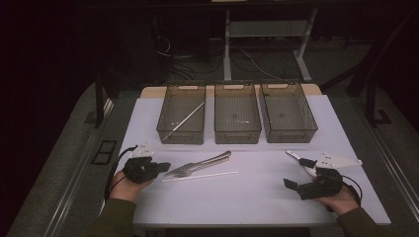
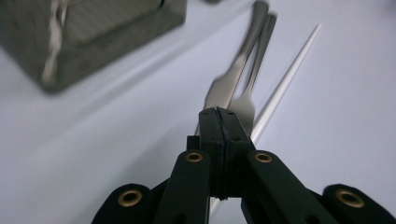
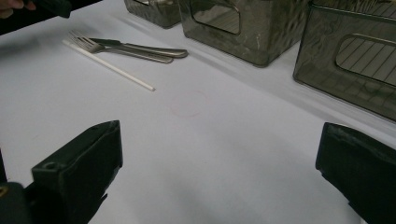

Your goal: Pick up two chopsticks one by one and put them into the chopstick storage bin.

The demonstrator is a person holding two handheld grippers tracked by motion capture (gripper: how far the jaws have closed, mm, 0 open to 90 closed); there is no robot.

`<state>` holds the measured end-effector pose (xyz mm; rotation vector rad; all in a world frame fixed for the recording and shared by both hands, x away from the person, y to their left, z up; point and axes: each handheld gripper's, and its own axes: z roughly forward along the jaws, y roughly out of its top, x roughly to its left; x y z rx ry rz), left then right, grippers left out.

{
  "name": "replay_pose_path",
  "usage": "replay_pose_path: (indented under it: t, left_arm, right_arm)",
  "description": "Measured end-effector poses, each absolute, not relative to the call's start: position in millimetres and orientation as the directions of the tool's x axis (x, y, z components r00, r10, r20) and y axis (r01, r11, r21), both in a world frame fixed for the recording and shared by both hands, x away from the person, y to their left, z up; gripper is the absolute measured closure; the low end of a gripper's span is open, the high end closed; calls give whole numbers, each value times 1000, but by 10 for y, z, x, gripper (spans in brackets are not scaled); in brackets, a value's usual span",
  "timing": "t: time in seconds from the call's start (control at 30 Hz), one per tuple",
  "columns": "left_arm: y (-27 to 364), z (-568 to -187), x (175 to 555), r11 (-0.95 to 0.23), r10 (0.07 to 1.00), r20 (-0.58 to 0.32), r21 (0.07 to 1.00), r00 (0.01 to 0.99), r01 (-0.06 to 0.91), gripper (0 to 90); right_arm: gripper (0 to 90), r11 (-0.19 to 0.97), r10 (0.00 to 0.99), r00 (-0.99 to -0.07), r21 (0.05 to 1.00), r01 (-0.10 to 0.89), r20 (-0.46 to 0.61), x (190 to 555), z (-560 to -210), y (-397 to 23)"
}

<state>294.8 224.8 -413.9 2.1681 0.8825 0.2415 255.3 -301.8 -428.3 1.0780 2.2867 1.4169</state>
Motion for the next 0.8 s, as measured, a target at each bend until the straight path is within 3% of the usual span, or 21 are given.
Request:
replay_pose_path:
  t: [0.57, 0.8]
  left_arm:
    - [2318, -4387, 2944, -528, 654, -129, 628, 745, 572, 890]
    - [2335, -4394, 2872, -509, 653, -153, 636, 742, 580, 890]
  right_arm:
    - [6, 261, 695, -700, 850, 457, 163, 2552, -4283, -3016]
    - [6, 259, 697, -698, 850, 458, 165, 2552, -4282, -3018]
